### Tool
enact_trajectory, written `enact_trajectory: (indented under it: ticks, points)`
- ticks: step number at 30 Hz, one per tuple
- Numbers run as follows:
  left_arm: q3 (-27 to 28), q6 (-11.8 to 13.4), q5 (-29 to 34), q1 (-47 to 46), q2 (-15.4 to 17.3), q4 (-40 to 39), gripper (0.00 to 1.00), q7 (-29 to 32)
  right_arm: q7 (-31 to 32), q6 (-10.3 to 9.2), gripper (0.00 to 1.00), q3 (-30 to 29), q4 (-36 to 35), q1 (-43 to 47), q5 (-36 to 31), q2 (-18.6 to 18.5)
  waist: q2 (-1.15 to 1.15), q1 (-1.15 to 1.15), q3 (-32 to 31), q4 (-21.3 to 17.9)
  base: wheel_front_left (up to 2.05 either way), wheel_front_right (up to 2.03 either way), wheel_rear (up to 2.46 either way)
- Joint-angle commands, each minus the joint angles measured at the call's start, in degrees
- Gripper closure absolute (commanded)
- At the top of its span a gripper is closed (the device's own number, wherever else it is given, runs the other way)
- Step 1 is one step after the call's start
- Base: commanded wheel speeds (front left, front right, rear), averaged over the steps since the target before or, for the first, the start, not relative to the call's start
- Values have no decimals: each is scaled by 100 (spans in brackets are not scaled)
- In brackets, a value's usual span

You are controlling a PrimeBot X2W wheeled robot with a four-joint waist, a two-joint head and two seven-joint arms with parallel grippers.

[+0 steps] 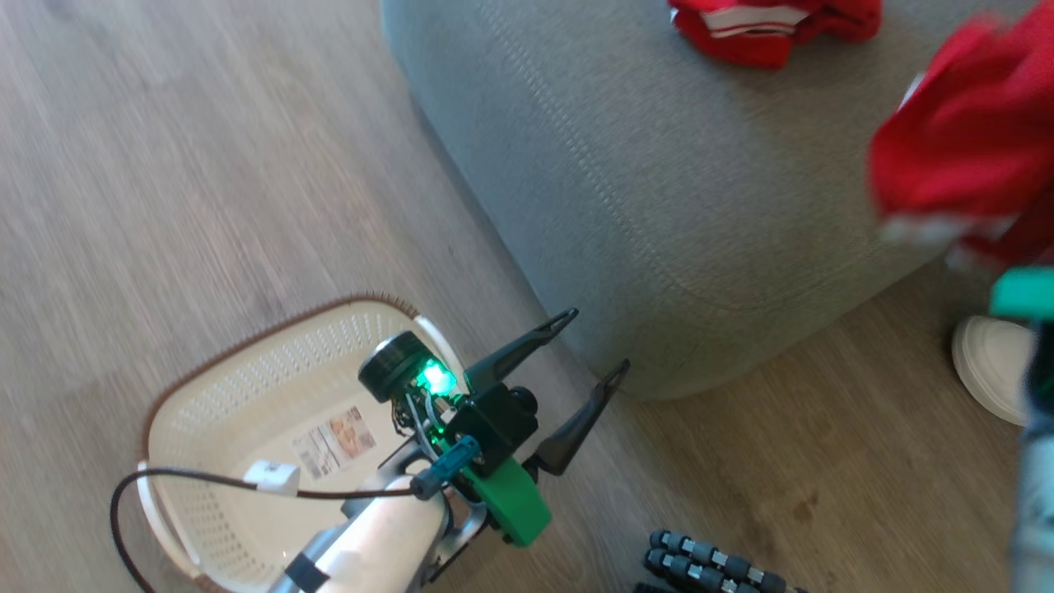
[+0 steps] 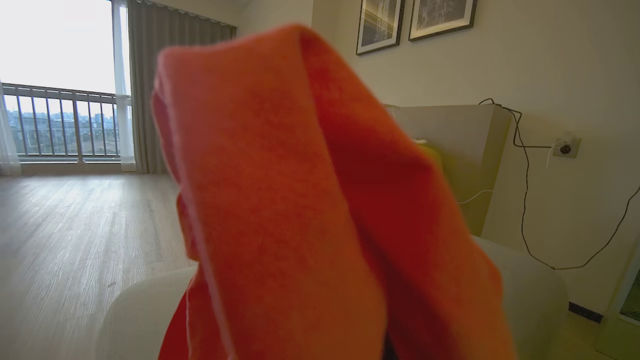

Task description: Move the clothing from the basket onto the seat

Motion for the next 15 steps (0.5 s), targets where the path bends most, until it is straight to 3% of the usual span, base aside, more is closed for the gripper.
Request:
enact_trajectory:
  ticks: [1, 9, 15]
  points:
    - [129, -7, 44, -211, 38, -202, 0, -29, -37, -1, 100, 20, -226, -421, 1, -278, 0, 0, 202, 86, 0, 0, 0]
    - [-96, -7, 118, -514, 329, -227, 0, -29, -37, -1, 100, -547, 231, -1813, 93, -795, 0, 0, 907, 428, 0, 0, 0]
    - [-144, -7, 163, -813, 515, -275, 0, -29, -37, -1, 100, -663, 1084, -2879, 314, -1267, 0, 0, 1475, 664, 0, 0, 0]
